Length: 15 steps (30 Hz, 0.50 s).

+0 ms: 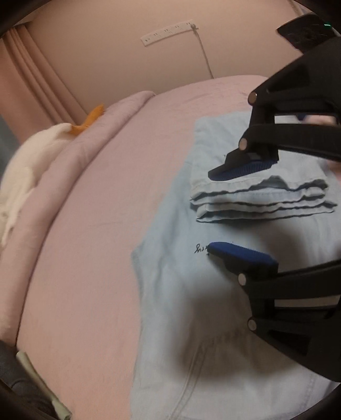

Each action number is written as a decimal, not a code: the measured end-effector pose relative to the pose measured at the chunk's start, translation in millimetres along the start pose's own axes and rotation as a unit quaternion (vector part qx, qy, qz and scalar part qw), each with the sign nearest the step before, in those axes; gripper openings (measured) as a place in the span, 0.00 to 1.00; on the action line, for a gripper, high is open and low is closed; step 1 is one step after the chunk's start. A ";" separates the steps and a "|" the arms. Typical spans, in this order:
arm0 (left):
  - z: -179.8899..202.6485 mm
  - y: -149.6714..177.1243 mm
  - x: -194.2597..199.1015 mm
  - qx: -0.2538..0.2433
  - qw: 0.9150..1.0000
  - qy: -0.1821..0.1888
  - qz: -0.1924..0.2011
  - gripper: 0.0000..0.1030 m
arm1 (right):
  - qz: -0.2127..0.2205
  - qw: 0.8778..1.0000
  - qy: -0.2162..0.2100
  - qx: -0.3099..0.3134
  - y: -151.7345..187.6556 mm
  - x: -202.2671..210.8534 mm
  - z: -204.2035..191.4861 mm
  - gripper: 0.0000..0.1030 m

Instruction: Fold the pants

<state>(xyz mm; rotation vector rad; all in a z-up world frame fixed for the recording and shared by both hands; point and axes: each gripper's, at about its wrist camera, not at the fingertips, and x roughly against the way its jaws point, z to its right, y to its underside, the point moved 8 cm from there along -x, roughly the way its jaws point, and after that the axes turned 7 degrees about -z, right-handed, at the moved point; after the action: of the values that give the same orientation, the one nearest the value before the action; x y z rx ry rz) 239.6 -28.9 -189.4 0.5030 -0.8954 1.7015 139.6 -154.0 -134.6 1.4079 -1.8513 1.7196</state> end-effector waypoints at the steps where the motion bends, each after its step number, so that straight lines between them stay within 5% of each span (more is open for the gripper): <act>1: 5.7 1.4 3.5 0.000 1.000 0.013 0.002 0.46 | 0.013 1.000 0.003 -0.014 -1.8 10.0 9.2 0.45; 7: 77.0 30.0 -7.1 -0.048 0.995 0.085 -0.013 0.45 | 0.044 0.991 0.118 -0.049 -2.8 27.5 68.9 0.45; 9: 97.9 42.9 -28.4 -0.058 0.994 0.089 -0.026 0.44 | 0.045 0.990 0.120 -0.063 -1.0 25.5 75.6 0.35; 12: 103.1 54.2 -65.7 -0.070 0.996 0.035 -0.040 0.18 | 0.049 0.986 0.141 -0.075 1.0 24.0 84.8 0.34; 15: 85.9 61.3 -79.9 -0.077 0.996 -0.033 -0.034 0.12 | 0.042 0.987 0.137 -0.072 -0.4 16.8 82.8 0.34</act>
<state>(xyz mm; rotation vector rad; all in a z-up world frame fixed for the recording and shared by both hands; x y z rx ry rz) 197.7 -152.3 -212.0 0.4814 -1.0379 1.5482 165.5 -233.8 -144.8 0.9975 -1.8611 1.6810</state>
